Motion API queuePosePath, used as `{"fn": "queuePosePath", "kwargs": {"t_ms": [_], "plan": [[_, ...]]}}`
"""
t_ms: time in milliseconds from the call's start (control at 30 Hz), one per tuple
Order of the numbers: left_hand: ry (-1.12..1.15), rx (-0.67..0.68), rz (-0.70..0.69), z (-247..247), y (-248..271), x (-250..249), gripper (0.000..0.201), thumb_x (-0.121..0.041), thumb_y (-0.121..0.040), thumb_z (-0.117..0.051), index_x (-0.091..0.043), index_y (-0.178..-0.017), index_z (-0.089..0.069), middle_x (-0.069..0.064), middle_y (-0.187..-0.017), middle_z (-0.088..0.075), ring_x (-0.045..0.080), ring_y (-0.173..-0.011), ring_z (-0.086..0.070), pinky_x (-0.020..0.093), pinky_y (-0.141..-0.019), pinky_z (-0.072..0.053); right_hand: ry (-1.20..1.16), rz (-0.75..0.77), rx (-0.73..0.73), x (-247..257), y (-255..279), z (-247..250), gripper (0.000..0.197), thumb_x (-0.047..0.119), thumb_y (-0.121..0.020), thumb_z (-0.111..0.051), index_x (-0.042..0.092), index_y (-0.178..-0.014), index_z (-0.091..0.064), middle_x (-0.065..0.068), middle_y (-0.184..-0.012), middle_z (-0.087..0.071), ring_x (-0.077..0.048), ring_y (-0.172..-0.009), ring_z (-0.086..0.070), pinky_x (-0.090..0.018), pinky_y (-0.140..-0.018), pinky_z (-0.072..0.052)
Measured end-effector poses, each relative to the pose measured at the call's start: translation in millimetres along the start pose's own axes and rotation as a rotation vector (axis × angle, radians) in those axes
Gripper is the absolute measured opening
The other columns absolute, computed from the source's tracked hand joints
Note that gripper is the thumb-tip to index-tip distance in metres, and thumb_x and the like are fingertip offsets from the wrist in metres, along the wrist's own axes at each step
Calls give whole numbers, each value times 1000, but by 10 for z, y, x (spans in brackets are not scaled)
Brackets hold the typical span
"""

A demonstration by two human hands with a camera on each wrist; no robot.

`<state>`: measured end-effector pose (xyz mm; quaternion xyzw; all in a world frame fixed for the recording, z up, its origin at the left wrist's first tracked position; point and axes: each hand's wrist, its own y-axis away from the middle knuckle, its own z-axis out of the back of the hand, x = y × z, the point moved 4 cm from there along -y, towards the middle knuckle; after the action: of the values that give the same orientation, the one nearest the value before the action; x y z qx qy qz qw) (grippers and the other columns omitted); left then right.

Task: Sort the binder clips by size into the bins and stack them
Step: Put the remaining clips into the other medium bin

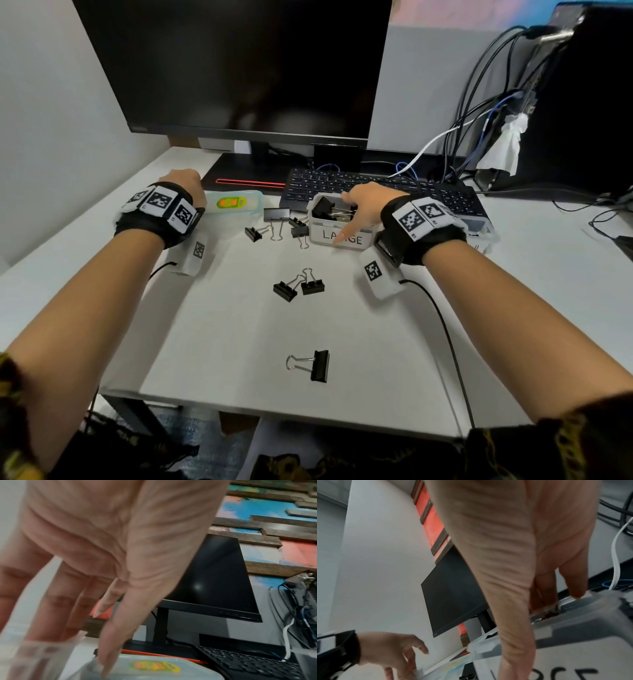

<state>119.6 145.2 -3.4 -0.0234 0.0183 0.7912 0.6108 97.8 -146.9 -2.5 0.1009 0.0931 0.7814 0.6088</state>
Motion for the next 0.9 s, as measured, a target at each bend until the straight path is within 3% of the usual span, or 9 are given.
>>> {"fn": "queuePosePath", "kwargs": {"t_ms": [100, 200, 300, 367, 467, 633, 700, 767, 900], "plan": [[-11, 11, 15, -34, 27, 25, 17, -1, -79, -64, 1, -94, -57, 28, -102, -63, 44, -93, -60, 40, -73, -46, 11, 82, -12, 91, -31, 15, 85, 50, -79, -73, 6, -144, -40, -11, -144, -46, -29, -131, -44, -42, -108, -39], [-24, 3, 22, -70, 40, -5, 25, -1, -79, -64, 3, -103, -58, 28, -108, -62, 45, -97, -60, 44, -80, -50, -22, 159, -25, 189, -51, -15, 91, 49, -80, -73, 9, -150, -32, -10, -151, -37, -29, -138, -36, -42, -114, -32], [-62, -13, 43, -81, 76, 9, 25, -1, -80, -61, 1, -106, -59, 26, -110, -61, 43, -100, -59, 42, -82, -48, 13, 155, -45, 205, -65, -37, 89, 53, -76, -74, 11, -146, -39, -9, -141, -46, -28, -130, -43, -43, -107, -40], [-92, -40, 63, -69, 82, 64, 24, 0, -80, -60, 1, -104, -59, 25, -109, -62, 42, -99, -60, 41, -80, -47, 70, 98, -57, 151, -51, -25, 80, 56, -72, -76, 13, -135, -49, -6, -128, -54, -27, -119, -52, -41, -92, -47], [-100, -94, 97, -27, 70, 174, 26, 1, -82, -57, 4, -108, -58, 27, -109, -61, 44, -101, -59, 42, -82, -47, 114, 17, -84, 38, -32, -23, 72, 56, -73, -75, 12, -125, -55, -6, -118, -59, -27, -108, -59, -38, -80, -47], [46, -267, 22, 206, 96, 106, 36, -20, -88, -65, 0, -118, -58, 25, -114, -63, 45, -106, -59, 47, -87, -48, 60, 34, -114, -48, -46, -99, 75, 50, -78, -73, 9, -135, -47, -9, -134, -51, -28, -124, -49, -44, -99, -46], [230, -282, -80, 286, 149, 14, 43, -27, -82, -74, -7, -119, -62, 19, -110, -67, 39, -106, -61, 43, -87, -48, 40, 61, -107, -67, -13, -95, 81, 49, -78, -74, 9, -140, -42, -9, -141, -47, -27, -129, -45, -43, -105, -42], [461, -205, -234, 309, 237, -132, 33, -20, -77, -80, -7, -105, -68, 15, -98, -72, 30, -93, -67, 35, -79, -48, 18, 82, -102, -111, 45, -78, 86, 48, -77, -76, 10, -145, -39, -8, -147, -43, -27, -134, -41, -42, -110, -38], [705, -44, -434, 330, 508, -417, 13, -10, -76, -79, -3, -83, -71, 9, -78, -74, -6, -64, -65, 14, -72, -45, -32, 112, -151, -225, 200, -35, 77, 37, -78, -78, 12, -143, -46, -9, -144, -49, -27, -131, -45, -43, -108, -41]]}}
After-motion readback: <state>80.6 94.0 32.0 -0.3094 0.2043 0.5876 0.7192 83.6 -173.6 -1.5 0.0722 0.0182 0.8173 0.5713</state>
